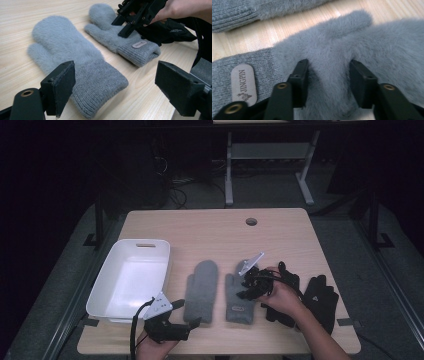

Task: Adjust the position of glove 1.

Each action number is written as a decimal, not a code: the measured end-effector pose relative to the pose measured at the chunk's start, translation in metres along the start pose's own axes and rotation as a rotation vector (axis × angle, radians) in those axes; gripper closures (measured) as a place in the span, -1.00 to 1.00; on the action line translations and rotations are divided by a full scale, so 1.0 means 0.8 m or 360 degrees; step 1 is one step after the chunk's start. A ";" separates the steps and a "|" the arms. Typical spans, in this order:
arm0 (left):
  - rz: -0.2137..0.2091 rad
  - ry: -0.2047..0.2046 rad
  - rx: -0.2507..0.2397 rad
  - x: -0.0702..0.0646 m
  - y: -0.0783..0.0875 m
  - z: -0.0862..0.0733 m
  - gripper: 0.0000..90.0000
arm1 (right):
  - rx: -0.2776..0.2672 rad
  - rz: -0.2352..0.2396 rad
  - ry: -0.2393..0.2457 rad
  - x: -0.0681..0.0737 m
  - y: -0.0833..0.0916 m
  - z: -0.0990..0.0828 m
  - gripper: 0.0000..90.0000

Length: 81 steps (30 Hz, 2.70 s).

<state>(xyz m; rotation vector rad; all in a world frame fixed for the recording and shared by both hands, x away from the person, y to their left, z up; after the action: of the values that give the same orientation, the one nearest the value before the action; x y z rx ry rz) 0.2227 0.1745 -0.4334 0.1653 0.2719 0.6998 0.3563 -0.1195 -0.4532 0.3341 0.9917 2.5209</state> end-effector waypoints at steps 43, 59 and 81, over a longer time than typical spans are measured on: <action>0.0075 0.0002 -0.0128 -0.004 0.025 0.011 -0.63 | -0.0225 -0.0027 -0.0155 0.056 0.055 0.102 0.87; 0.0120 0.0022 -0.0119 0.005 0.027 0.012 -0.63 | -0.0120 0.0103 -0.0108 0.073 -0.022 0.151 0.87; 0.0103 0.0050 -0.0094 0.007 0.021 0.009 -0.63 | -0.0123 0.0206 -0.0262 0.048 -0.051 0.136 0.25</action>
<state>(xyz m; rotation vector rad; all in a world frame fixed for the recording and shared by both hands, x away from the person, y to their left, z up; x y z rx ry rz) 0.2186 0.1899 -0.4239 0.1071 0.2762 0.7742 0.3730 -0.0098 -0.4005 0.5895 0.8318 2.5889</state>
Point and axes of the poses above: each handheld gripper's, and its own axes: y roughly backward along the jaws, z roughly out of its top, x roughly to its left, the point moved 1 cm from there along -y, roughly forward along the jaws, and after that the axes turned 15 degrees about -x, right-handed, at the moved point
